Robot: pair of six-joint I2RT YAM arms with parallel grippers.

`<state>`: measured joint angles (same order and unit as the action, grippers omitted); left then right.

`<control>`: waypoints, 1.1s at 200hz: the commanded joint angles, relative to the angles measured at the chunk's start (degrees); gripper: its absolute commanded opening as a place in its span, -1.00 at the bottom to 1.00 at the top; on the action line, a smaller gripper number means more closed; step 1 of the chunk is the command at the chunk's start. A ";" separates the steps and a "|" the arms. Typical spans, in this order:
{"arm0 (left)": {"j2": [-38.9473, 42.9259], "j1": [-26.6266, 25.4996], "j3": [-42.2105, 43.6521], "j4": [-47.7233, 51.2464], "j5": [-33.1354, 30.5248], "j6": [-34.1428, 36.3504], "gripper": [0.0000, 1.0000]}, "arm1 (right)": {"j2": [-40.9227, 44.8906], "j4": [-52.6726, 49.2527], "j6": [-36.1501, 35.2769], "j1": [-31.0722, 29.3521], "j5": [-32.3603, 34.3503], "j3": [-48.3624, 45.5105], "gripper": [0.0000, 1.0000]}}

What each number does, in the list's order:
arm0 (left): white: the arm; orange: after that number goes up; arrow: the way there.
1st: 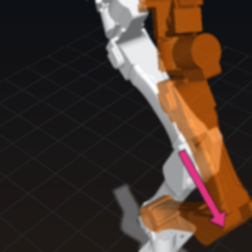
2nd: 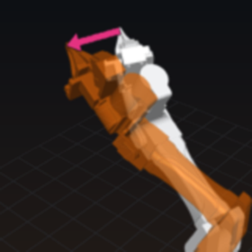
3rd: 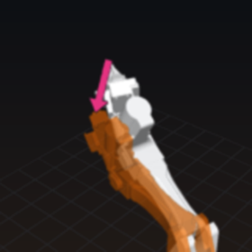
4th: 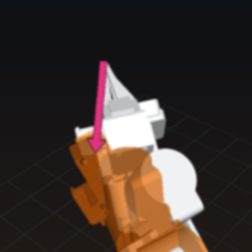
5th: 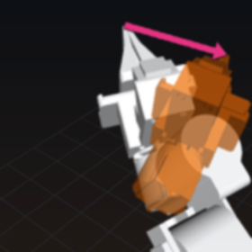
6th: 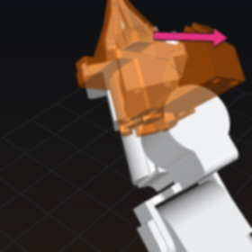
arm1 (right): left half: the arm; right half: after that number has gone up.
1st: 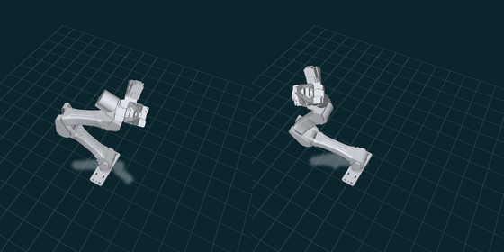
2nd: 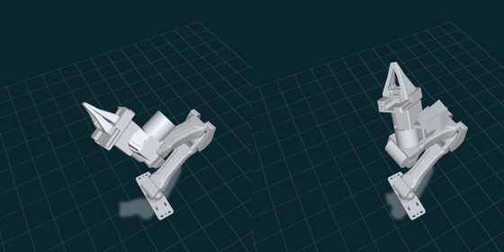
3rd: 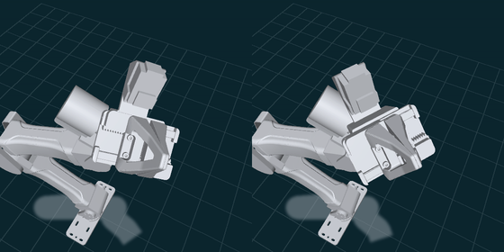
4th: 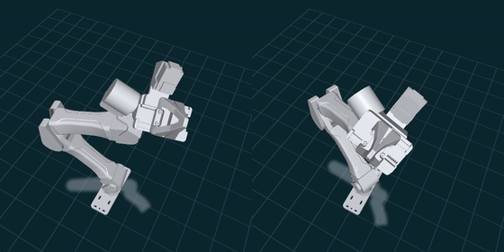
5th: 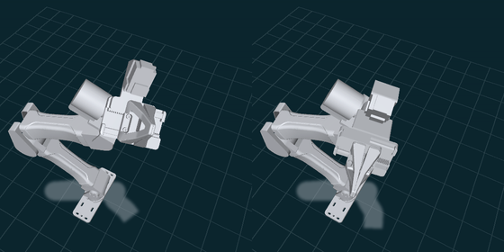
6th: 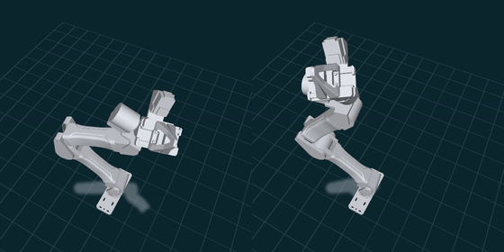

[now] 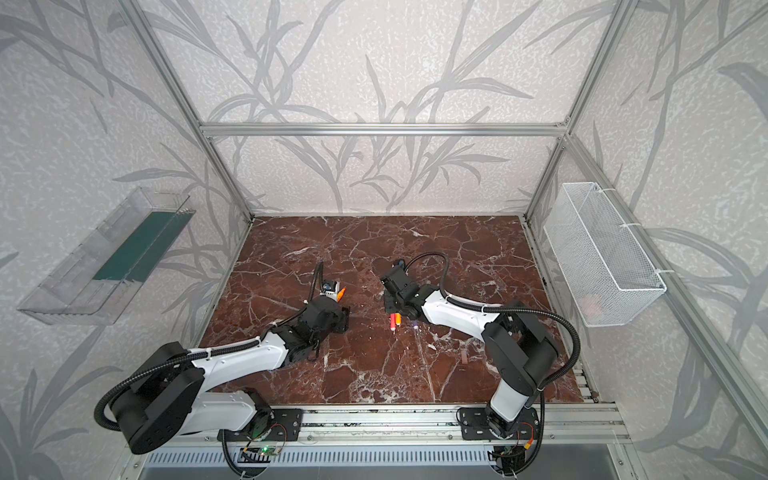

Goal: Insert the pens into the pen caps

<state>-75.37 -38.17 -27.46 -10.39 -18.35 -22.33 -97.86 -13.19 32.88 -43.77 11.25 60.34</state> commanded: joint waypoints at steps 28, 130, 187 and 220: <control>-1.95 4.19 -2.66 4.55 -0.08 -4.08 0.31 | -5.84 -5.08 -0.76 0.79 -1.40 2.46 -1.00; -6.65 7.41 -5.98 8.98 2.97 -6.05 0.31 | -5.66 -7.10 -0.32 0.88 -0.49 2.42 -0.45; -7.15 8.24 -5.76 9.59 4.14 -6.39 0.28 | -0.25 -8.46 -0.10 0.77 0.18 1.23 -0.43; -9.14 8.48 -6.09 8.29 5.20 -5.80 0.25 | 6.98 -6.05 0.55 0.63 0.13 -2.66 -0.40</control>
<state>-82.56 -30.20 -32.01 -2.63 -13.82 -27.22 -96.62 -19.51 32.86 -43.18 10.52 60.51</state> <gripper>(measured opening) 0.635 0.289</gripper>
